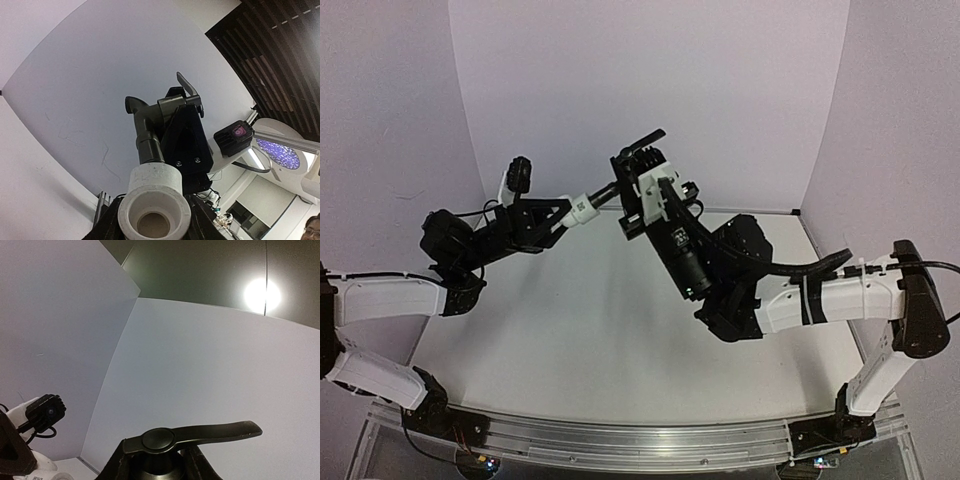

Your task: Install the water faucets

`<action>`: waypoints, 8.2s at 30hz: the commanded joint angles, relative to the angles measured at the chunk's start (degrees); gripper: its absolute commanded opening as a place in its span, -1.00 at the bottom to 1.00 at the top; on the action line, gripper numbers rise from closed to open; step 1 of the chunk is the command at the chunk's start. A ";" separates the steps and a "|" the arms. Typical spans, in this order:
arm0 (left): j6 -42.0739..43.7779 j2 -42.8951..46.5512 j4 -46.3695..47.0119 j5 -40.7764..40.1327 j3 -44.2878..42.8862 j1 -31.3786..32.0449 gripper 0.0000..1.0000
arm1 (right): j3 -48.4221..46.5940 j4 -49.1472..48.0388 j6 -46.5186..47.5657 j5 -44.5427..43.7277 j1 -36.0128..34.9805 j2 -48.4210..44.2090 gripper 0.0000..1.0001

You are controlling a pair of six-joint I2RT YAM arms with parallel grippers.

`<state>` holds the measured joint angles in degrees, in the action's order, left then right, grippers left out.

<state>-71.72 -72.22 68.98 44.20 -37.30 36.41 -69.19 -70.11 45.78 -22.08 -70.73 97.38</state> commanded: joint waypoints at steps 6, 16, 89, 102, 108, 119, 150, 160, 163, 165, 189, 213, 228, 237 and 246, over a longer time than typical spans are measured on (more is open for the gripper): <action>12.69 7.17 -15.83 -5.02 -4.99 0.24 -1.00 | -2.94 14.12 -1.86 0.77 -1.25 0.98 -1.00; 16.28 9.81 -26.06 -9.98 -5.30 0.24 -1.00 | -4.11 14.99 -1.94 -0.21 -1.78 3.35 -1.00; 70.60 9.33 -65.09 -18.43 -18.71 1.63 -1.00 | -43.40 77.59 -58.24 13.84 4.59 13.01 -1.00; 83.08 7.73 -67.20 -24.66 -19.37 4.11 -1.00 | -47.09 82.74 -66.53 25.13 9.01 14.82 -1.00; 88.06 6.59 -68.57 -22.29 -19.82 5.40 -1.00 | -46.73 83.46 -68.30 32.20 11.70 14.31 -1.00; 96.49 4.71 -75.99 -26.67 -22.78 8.40 -1.00 | -49.00 86.82 -73.12 40.16 14.45 14.91 -1.00; 117.38 -3.89 -93.60 -37.76 -29.81 19.26 -0.99 | -57.90 99.29 -78.85 65.54 21.49 22.71 -1.00; 118.68 -5.50 -97.62 -41.11 -30.80 25.92 -1.00 | -57.25 100.34 -79.37 75.31 22.25 25.14 -1.00; 118.32 -6.03 -98.26 -40.80 -31.10 27.34 -1.00 | -56.93 100.43 -79.43 77.38 22.24 25.78 -1.00; 118.20 -6.43 -98.68 -40.63 -31.19 28.18 -1.00 | -56.77 100.56 -79.25 78.90 22.28 26.17 -1.00; 112.74 -8.22 -99.22 -48.35 -29.06 32.97 -1.00 | -51.04 102.17 -76.80 81.88 26.69 22.14 -0.31; 77.20 6.32 -67.05 -30.06 -19.67 12.18 -1.00 | -16.25 95.09 -55.49 46.42 34.54 -8.41 0.96; 14.36 1.23 -50.80 1.90 -24.55 -6.80 -1.00 | 1.30 71.33 -24.13 39.86 32.68 -17.76 0.97; 2.62 -0.21 -48.79 9.05 -23.28 -7.71 -1.00 | 14.08 52.07 4.61 45.94 29.50 -20.62 0.97; -23.82 -4.05 -35.40 6.43 -18.67 -9.99 -1.00 | 24.86 29.95 30.30 38.80 26.14 -26.21 0.97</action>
<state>-81.12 -74.92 22.77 50.93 -56.06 27.10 -47.25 -20.52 61.33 19.48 -43.47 75.00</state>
